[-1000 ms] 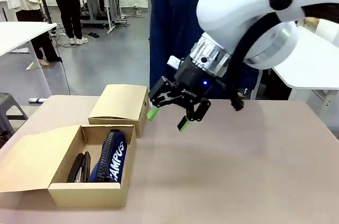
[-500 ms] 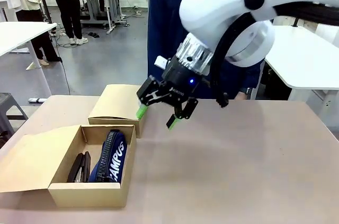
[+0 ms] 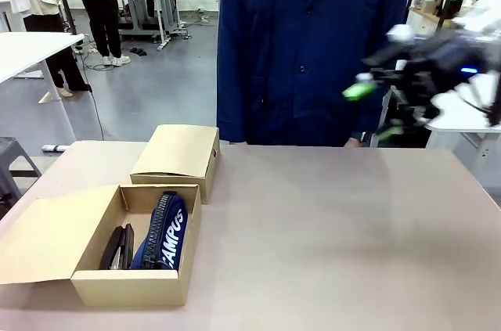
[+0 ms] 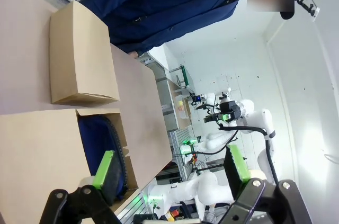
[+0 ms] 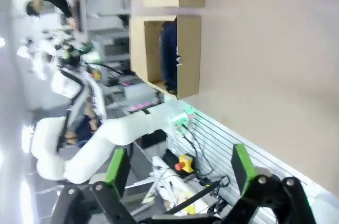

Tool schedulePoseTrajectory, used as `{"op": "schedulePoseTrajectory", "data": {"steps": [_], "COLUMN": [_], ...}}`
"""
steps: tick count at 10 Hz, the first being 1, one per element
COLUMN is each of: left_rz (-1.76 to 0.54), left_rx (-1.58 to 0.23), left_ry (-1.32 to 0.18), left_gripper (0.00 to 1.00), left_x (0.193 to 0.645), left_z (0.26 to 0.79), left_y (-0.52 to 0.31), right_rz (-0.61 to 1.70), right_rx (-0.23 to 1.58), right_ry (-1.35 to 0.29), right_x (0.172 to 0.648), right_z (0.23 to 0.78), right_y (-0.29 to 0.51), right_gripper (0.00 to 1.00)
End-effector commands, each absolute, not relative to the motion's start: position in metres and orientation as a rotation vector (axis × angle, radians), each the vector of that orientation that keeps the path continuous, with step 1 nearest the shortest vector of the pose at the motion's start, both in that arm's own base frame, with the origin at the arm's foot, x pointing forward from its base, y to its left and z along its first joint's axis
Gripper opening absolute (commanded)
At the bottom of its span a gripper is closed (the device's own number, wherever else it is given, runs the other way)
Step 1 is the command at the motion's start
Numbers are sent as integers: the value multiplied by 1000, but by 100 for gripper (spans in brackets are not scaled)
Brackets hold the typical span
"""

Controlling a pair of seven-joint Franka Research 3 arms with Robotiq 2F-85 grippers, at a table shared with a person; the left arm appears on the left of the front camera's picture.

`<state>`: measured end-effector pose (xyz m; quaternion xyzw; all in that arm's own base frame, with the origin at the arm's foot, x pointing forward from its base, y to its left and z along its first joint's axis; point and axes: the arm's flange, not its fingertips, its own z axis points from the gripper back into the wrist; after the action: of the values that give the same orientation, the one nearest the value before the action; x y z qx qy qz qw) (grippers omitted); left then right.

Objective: Place items inside the box.
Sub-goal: Pick up a Pencil pouch or Stapler and place it inside the Mailer Box closest to the robot.

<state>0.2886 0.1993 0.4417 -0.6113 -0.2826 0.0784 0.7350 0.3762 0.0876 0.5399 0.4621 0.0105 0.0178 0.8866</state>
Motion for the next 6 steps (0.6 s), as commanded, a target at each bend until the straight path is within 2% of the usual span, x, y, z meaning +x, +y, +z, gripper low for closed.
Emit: {"op": "schedulePoseTrajectory", "data": {"steps": [1, 3, 4, 6], "left_rz": [158, 158, 158, 158], "left_rx": [-1356, -1356, -1356, -1356], "left_ry": [-645, -645, -645, -645], "left_gripper": [100, 100, 100, 100], "left_x": [288, 288, 288, 288], "left_z": [443, 443, 443, 443], "left_y": [198, 198, 198, 198], "right_rz": [-62, -75, 5, 85], "right_rx": [1116, 1276, 1341, 1323], "right_ry": [-54, -105, -84, -57], "right_x": [350, 314, 299, 293], "right_z": [509, 462, 434, 399], "right_y": [3, -59, -71, -60], "right_gripper": [100, 100, 100, 100]}}
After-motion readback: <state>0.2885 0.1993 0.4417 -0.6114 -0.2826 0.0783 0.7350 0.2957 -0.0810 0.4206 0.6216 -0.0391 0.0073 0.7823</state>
